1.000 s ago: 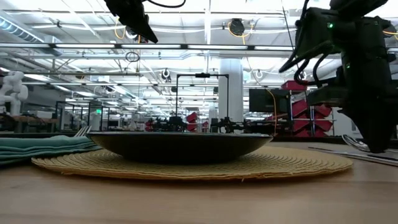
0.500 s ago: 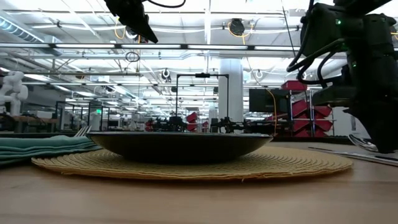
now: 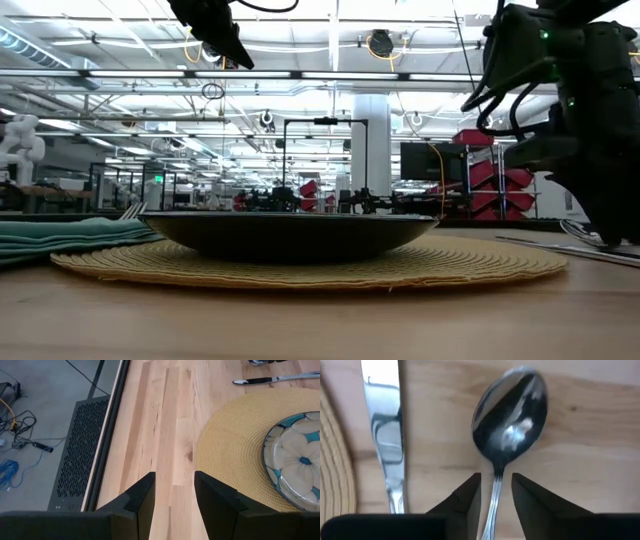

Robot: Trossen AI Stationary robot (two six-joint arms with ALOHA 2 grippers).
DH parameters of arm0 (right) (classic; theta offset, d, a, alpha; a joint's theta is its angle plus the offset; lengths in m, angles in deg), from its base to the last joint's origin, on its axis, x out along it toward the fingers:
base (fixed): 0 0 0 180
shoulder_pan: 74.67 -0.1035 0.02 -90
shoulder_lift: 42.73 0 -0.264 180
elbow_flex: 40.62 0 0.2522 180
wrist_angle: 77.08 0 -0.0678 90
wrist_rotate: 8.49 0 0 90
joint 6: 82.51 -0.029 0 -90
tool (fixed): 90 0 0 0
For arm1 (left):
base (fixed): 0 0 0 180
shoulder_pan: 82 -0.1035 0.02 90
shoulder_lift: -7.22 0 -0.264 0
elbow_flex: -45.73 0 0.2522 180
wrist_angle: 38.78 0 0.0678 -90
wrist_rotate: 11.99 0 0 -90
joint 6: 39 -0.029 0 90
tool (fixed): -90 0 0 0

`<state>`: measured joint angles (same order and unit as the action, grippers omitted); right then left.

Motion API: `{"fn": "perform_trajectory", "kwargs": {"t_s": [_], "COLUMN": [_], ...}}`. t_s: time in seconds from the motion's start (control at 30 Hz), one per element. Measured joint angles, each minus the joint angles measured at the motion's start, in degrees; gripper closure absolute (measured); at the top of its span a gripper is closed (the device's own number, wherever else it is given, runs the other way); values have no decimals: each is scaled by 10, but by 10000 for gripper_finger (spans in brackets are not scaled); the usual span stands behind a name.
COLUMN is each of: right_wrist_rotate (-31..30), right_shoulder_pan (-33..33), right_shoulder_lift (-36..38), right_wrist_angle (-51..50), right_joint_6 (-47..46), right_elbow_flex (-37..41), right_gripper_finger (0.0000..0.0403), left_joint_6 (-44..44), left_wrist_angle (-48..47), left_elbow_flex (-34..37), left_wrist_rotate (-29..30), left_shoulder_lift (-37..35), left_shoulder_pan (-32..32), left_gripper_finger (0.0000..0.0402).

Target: Set table place

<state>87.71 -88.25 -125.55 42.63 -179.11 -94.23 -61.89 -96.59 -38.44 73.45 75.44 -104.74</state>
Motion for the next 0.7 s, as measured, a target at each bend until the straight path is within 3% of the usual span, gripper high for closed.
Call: {"fn": "perform_trajectory", "kwargs": {"t_s": [0.1, 0.2, 0.3, 0.47, 0.6, 0.7], "right_wrist_rotate": [14, -10, -73, -248, -299, -303], "right_shoulder_pan": [6, 6, 8, -1, -17, -23], "right_shoulder_lift": [11, 28, 51, 85, 86, 74], "right_wrist_angle": [-2, -35, -115, -180, -153, -121], "right_joint_6": [9, 25, 54, 147, 211, 261], "right_elbow_flex": [-2, -29, -84, -189, -228, -229], "right_gripper_finger": [301, 304, 305, 305, 305, 305], "left_joint_6": [0, 0, 0, 26, 106, 152], "left_wrist_angle": [0, 1, 3, 56, 38, -49], "left_elbow_flex": [0, 0, 0, 0, 0, 0], "left_wrist_rotate": [0, 0, 0, 0, 2, 52], "left_shoulder_lift": [0, 0, 0, 0, 3, 3], "left_shoulder_pan": [0, 0, 0, 0, 4, 5], "left_gripper_finger": [279, 279, 279, 279, 279, 279]}}
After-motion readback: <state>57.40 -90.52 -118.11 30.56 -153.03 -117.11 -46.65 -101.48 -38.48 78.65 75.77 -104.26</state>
